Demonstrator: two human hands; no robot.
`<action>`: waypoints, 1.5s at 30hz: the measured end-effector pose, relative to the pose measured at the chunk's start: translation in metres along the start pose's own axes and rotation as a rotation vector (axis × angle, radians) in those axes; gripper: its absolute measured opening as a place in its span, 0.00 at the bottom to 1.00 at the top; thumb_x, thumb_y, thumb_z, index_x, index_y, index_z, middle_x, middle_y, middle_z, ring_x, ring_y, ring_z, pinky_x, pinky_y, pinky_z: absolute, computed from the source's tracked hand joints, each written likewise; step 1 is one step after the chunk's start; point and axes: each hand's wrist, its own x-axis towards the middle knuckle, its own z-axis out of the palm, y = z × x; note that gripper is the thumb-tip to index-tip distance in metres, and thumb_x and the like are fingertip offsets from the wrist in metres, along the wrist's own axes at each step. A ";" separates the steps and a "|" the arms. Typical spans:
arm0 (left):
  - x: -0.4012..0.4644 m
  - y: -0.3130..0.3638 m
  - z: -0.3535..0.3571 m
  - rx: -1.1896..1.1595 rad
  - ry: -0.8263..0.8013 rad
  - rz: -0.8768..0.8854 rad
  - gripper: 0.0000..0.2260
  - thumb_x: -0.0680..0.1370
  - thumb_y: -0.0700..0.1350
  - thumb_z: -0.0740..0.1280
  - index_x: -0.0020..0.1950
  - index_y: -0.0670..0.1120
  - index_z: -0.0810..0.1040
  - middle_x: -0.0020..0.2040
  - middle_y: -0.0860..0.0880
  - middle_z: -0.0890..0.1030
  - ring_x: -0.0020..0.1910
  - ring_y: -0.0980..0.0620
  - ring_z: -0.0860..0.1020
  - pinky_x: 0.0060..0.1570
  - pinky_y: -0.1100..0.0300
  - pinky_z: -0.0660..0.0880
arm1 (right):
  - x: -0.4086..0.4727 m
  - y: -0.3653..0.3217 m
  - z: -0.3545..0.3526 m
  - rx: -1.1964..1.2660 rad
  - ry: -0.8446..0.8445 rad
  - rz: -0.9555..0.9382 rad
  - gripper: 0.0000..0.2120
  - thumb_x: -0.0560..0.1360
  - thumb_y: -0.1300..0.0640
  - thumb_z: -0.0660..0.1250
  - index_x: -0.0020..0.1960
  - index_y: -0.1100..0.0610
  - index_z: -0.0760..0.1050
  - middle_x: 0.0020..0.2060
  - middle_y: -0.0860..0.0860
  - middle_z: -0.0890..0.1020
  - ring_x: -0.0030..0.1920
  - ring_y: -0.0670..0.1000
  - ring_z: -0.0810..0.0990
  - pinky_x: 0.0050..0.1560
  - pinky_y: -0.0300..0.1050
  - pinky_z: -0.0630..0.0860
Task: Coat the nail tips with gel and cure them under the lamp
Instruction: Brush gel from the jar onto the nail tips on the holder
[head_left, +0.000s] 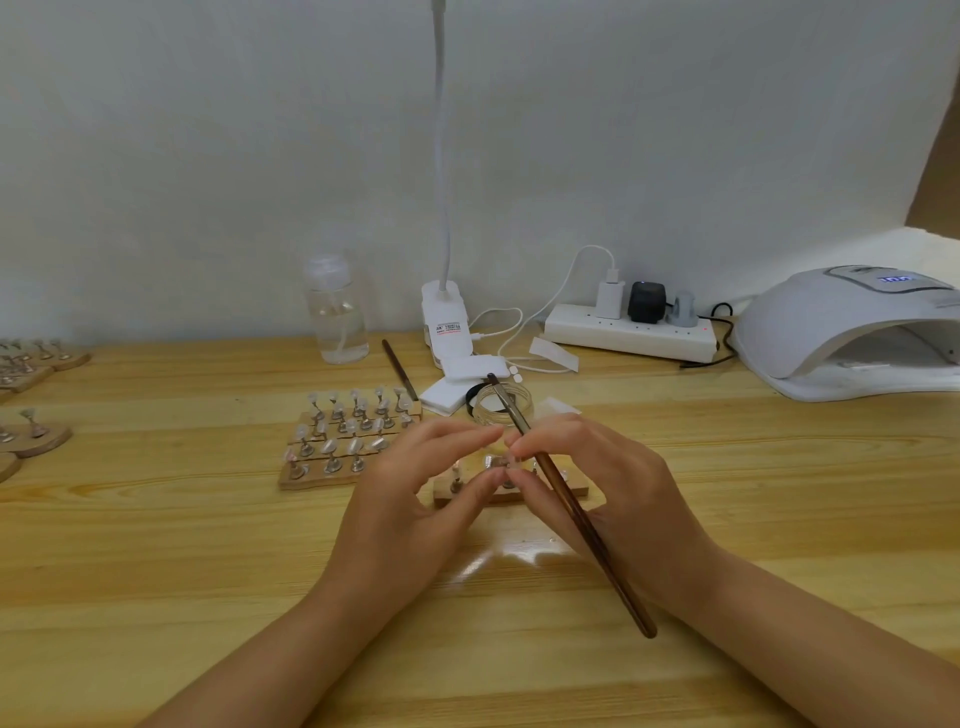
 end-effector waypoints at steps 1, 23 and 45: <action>0.000 0.000 0.000 -0.006 -0.006 0.009 0.14 0.70 0.46 0.71 0.54 0.52 0.78 0.47 0.57 0.80 0.48 0.62 0.76 0.47 0.71 0.71 | 0.000 0.000 0.000 -0.001 -0.005 -0.006 0.09 0.73 0.62 0.67 0.52 0.57 0.71 0.42 0.51 0.81 0.42 0.43 0.79 0.42 0.37 0.77; 0.002 0.000 -0.004 -0.088 0.128 -0.131 0.07 0.69 0.48 0.67 0.44 0.60 0.78 0.41 0.65 0.81 0.42 0.63 0.79 0.44 0.67 0.74 | 0.039 0.007 -0.024 0.314 0.419 0.710 0.18 0.73 0.45 0.58 0.32 0.53 0.77 0.23 0.44 0.75 0.28 0.38 0.72 0.32 0.26 0.68; 0.003 -0.002 -0.006 -0.125 0.132 -0.260 0.08 0.69 0.43 0.70 0.42 0.56 0.80 0.42 0.58 0.82 0.42 0.57 0.79 0.44 0.50 0.76 | 0.085 0.048 0.003 -0.235 -0.262 0.632 0.19 0.70 0.43 0.69 0.32 0.58 0.76 0.26 0.49 0.78 0.33 0.50 0.79 0.39 0.48 0.75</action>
